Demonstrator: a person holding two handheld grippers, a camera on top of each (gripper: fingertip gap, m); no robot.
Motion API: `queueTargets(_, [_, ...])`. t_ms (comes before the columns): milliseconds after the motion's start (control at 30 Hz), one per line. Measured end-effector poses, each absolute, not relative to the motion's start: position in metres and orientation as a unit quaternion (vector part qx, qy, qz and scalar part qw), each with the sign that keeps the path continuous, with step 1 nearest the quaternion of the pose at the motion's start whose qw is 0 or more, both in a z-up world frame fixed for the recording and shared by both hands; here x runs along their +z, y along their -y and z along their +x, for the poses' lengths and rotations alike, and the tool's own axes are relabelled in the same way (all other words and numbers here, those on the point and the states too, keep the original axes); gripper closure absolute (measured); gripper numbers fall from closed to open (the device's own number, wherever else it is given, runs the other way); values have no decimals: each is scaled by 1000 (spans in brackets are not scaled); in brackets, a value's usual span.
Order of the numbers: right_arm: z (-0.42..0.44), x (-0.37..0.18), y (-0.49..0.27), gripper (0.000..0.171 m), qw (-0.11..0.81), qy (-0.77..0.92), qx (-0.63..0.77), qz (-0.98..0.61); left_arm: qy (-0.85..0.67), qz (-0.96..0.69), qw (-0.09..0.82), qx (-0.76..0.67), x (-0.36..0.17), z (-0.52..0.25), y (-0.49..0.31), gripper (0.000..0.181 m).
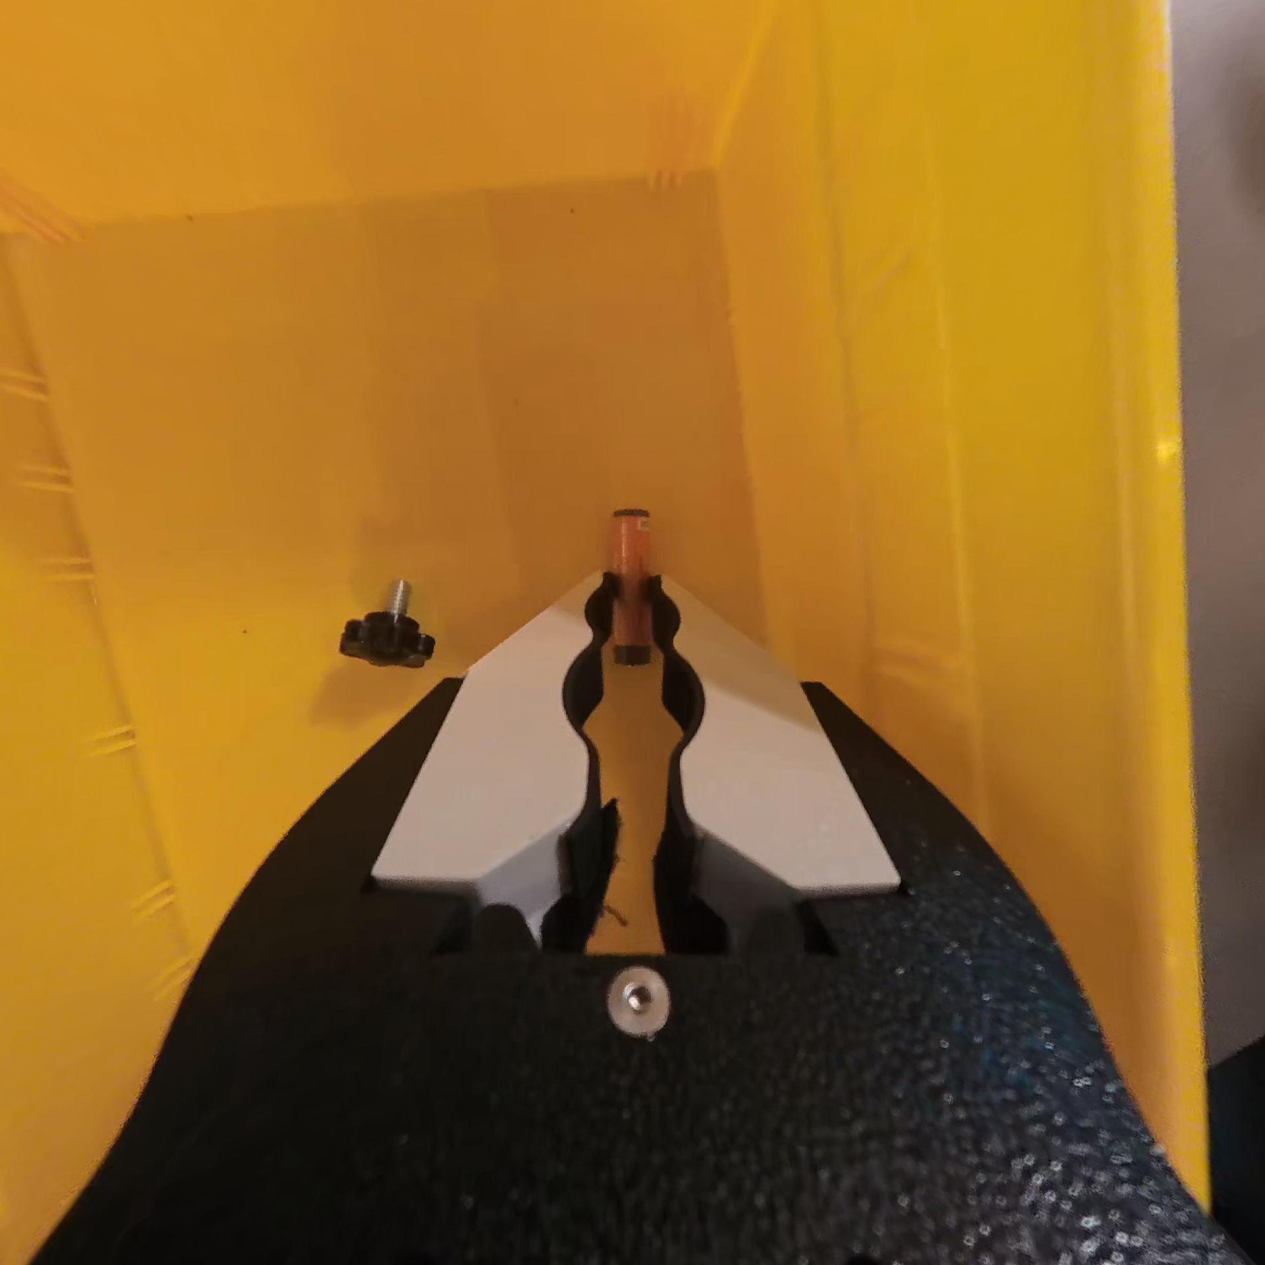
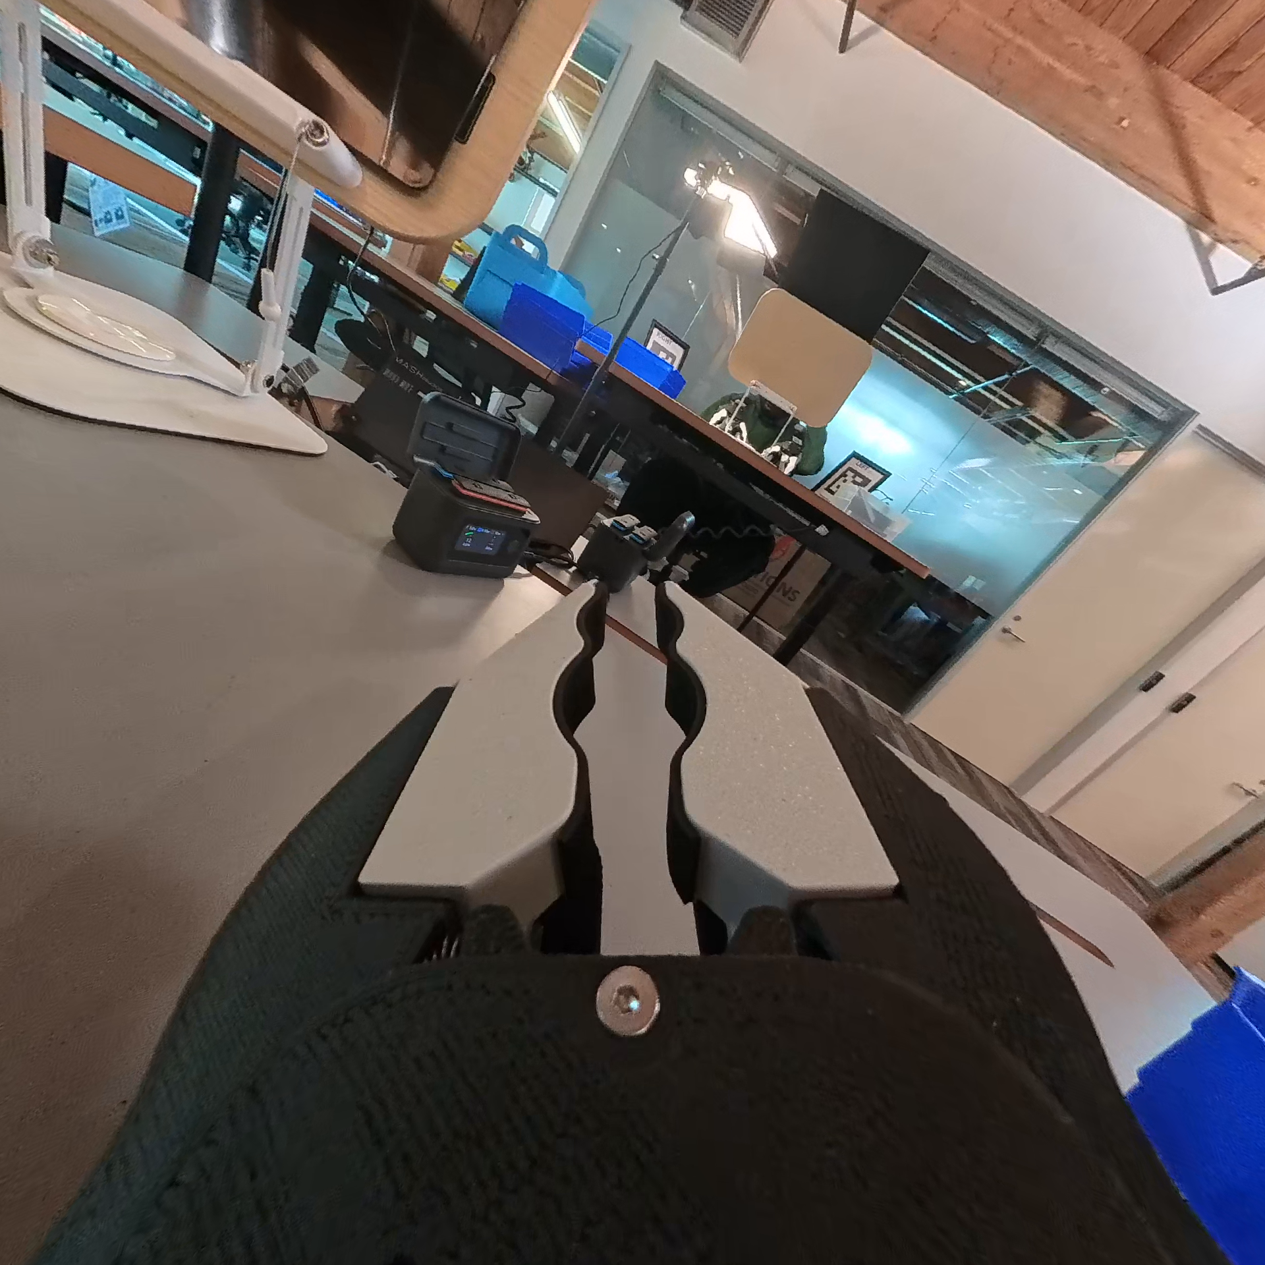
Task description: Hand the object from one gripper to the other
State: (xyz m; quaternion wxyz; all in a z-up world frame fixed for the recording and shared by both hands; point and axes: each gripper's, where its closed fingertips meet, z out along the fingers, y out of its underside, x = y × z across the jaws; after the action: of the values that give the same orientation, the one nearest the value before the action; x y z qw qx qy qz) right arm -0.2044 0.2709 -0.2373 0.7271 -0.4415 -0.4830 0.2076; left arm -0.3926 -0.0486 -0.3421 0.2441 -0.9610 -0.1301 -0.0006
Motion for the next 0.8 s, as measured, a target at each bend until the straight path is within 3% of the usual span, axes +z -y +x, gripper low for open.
queueTargets(33, [-204, -237, -271, 159, 727, 483, 210, -441, 132, -959, 251, -1, -342, -393, 49, 173])
queueTargets(167, [-204, -236, -271, 159, 727, 480, 216, -441, 102, -963, 243, 51, -341, -403, 57, 173])
queueTargets(267, [-205, -236, -269, 160, 725, 482, 223, -438, 103, -948, 290, 78, -320, -412, 55, 173])
queueTargets(467, [-207, -235, -262, 160, 722, 486, 239, -431, 102, -881, 449, 106, -224, -410, 39, 173])
queueTargets(633, [-204, -229, -257, 160, 719, 474, 272, -430, 17, -800, 597, 60, -126, -326, -2, 173])
queueTargets(700, [-203, -222, -246, 154, 718, 478, 303, -404, -9, -777, 629, 17, -109, -293, -21, 173])
queueTargets(800, [-196, -204, -208, 123, 693, 488, 414, -332, -26, -751, 651, -110, -105, -246, -49, 173])
